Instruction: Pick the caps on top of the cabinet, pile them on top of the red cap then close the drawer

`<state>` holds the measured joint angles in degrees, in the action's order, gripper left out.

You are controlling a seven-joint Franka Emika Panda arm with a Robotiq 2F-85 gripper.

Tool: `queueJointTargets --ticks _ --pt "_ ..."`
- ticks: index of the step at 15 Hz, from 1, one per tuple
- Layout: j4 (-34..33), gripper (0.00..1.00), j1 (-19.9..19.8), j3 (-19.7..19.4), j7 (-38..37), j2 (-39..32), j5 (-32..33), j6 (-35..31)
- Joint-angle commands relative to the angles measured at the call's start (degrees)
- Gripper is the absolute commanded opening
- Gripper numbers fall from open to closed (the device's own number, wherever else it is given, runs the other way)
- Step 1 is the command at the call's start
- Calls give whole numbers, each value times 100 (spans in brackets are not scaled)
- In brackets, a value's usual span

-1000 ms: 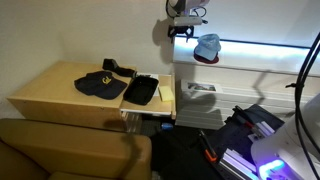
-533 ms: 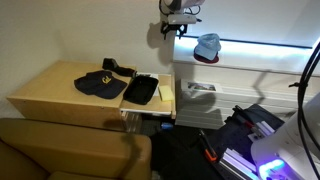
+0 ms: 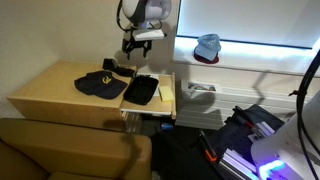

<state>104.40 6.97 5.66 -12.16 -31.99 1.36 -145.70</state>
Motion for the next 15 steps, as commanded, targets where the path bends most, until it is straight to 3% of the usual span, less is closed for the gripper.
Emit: queueJointTargets --ticks 1,3,4,8,11,15 --pt "-47 100 665 287 201 2 75 112" --pt "-184 100 1052 412 270 -95 215 218" --pt "-29 100 950 296 79 3 45 31" --pt "-123 100 1297 237 -32 -132 216 -39" --pt "-363 100 1341 216 119 -628 311 -573" --pt "-911 100 1616 -153 32 -1442 673 -1373"
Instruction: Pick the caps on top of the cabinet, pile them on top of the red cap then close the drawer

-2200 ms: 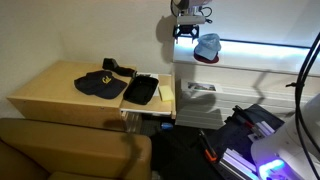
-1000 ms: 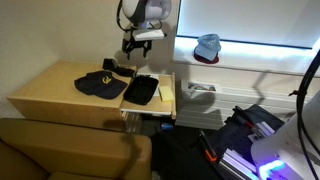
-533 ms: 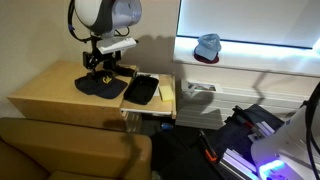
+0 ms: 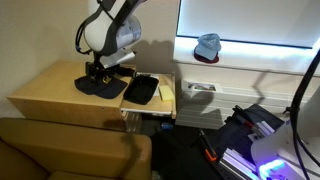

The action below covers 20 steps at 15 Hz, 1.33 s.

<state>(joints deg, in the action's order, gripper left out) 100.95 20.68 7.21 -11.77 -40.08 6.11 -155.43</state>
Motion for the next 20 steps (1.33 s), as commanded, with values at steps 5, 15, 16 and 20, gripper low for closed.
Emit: queueJointTargets --ticks 5,15,16,20 --pt "-1265 100 666 -859 -162 -1292 327 -769" --pt "-1711 19 753 -1007 -228 -1587 263 -85" --pt "-1730 12 775 -1045 -276 -1489 270 280" --pt "-1933 0 722 -977 -371 -1088 287 1502"
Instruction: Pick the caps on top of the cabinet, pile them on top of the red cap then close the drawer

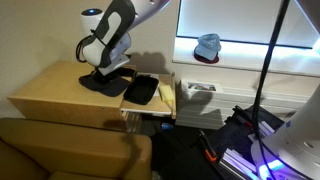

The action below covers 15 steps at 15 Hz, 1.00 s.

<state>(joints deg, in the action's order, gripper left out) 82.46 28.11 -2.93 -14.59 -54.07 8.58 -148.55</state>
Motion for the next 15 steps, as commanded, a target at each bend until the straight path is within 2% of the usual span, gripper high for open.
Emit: queueJointTargets --ticks 1,7,10,15 --pt "-148 0 -93 132 -55 398 0 1067" --pt "-212 2 -196 129 -372 1030 70 1931" --pt "341 2 -178 63 -606 1966 240 2414" --pt "958 2 -268 264 -1150 3354 295 3414"
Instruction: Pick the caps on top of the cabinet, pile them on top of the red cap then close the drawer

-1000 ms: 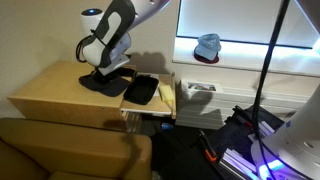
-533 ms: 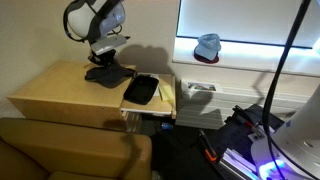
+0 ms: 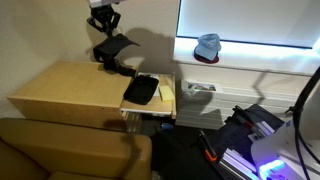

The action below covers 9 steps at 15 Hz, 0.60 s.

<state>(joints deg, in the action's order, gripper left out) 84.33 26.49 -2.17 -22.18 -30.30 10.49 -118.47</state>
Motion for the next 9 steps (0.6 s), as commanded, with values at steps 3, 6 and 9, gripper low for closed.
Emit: queueJointTargets --ticks 3,6,9 --pt "1306 2 -155 247 -1439 1907 154 900" --pt "2031 2 -407 397 -2386 2882 266 1185" --pt "2944 2 -567 848 -3696 3793 66 1344"
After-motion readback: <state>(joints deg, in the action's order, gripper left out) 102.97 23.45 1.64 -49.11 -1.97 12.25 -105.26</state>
